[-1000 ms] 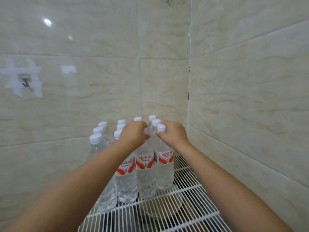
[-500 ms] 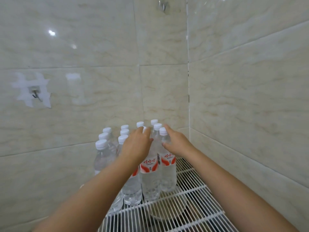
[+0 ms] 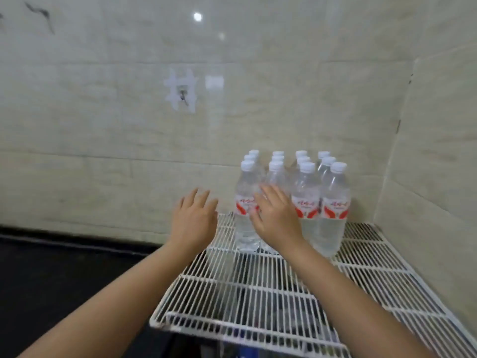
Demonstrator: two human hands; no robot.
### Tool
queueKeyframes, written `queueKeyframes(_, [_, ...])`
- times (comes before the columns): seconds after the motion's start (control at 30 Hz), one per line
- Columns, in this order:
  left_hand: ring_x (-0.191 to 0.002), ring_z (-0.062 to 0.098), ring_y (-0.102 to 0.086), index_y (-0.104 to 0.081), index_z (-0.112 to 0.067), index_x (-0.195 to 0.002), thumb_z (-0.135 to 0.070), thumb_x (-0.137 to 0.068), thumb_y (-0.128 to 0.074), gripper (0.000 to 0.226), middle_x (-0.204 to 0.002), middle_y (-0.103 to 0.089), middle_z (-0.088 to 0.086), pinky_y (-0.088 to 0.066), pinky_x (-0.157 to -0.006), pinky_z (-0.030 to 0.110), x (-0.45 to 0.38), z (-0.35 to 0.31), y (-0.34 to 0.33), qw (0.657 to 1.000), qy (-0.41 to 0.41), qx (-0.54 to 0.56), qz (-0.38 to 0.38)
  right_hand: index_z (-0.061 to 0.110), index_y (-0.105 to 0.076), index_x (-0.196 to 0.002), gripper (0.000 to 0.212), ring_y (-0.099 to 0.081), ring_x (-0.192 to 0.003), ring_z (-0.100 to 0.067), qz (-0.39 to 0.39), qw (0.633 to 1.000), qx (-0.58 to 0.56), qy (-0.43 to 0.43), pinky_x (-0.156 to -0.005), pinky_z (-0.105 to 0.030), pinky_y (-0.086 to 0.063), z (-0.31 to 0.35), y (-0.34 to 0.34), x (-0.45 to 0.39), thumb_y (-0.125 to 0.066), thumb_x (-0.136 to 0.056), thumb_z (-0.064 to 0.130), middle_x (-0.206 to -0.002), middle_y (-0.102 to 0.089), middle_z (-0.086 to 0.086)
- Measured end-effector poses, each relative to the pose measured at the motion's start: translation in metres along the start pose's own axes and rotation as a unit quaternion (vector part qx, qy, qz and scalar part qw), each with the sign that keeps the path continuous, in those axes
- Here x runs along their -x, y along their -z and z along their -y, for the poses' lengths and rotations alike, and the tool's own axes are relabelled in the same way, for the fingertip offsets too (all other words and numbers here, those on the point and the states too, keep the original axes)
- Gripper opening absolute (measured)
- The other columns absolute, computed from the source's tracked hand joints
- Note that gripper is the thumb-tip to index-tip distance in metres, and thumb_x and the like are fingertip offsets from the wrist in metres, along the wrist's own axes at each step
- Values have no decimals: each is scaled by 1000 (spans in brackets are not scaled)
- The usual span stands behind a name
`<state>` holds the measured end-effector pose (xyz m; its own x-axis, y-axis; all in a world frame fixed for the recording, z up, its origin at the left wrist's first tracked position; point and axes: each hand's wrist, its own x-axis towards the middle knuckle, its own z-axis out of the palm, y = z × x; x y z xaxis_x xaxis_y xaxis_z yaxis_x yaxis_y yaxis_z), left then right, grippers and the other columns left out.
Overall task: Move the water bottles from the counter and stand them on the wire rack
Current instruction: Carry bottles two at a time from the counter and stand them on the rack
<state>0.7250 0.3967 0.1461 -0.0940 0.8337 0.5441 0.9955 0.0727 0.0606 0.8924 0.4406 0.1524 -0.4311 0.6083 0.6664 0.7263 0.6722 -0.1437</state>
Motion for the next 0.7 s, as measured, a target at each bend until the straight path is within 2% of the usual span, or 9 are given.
queueKeyframes(0.07, [-141, 26, -16, -38, -19, -134, -29, -94, -35, 42, -151, -28, 4, -20, -111, 40, 27, 41, 6, 998, 50, -30, 11, 2, -52, -123, 39, -38, -131, -33, 19, 999, -31, 34, -112, -43, -23, 43, -23, -7, -49, -89, 21, -136, -48, -19])
queueKeyframes(0.13, [-141, 27, -16, -36, -21, -136, -31, -95, -35, 43, -152, -27, 3, -19, -111, 41, 58, 82, 16, 993, 102, -59, 20, 5, -48, -127, 44, -31, -135, -30, 54, 995, -64, 59, -114, -44, -14, 91, -48, -11, -50, -89, 27, -142, -42, -16])
queueKeyframes(0.23, [-140, 28, -19, -33, -22, -137, -32, -95, -34, 44, -151, -28, 2, -23, -109, 42, 111, 147, 35, 978, 177, -103, 30, 12, -41, -134, 49, -26, -138, -25, 85, 986, -95, 111, -113, -40, -9, 171, -85, -14, -45, -91, 36, -146, -36, -11])
queueKeyframes(0.33, [-139, 27, -21, -35, -21, -137, -32, -94, -35, 43, -150, -31, 1, -24, -108, 44, 172, 210, 57, 961, 247, -120, 37, 14, -36, -137, 50, -21, -139, -25, 117, 971, -137, 158, -113, -43, -5, 261, -121, -8, -38, -93, 40, -149, -31, -10])
queueKeyframes(0.5, [-141, 26, -15, -32, -23, -138, -33, -96, -32, 43, -152, -27, 0, -18, -111, 45, 282, 326, 101, 916, 371, -144, 51, 12, -33, -138, 51, -18, -140, -27, 166, 938, -169, 253, -113, -47, -5, 426, -179, 16, -34, -95, 40, -149, -29, -12])
queueKeyframes(0.7, [-142, 27, -10, -28, -22, -140, -32, -96, -30, 45, -153, -22, 1, -14, -114, 44, 412, 450, 159, 858, 475, -176, 77, 12, -34, -137, 50, -20, -140, -30, 220, 910, -195, 293, -113, -50, -8, 620, -230, 60, -35, -94, 38, -148, -30, -15])
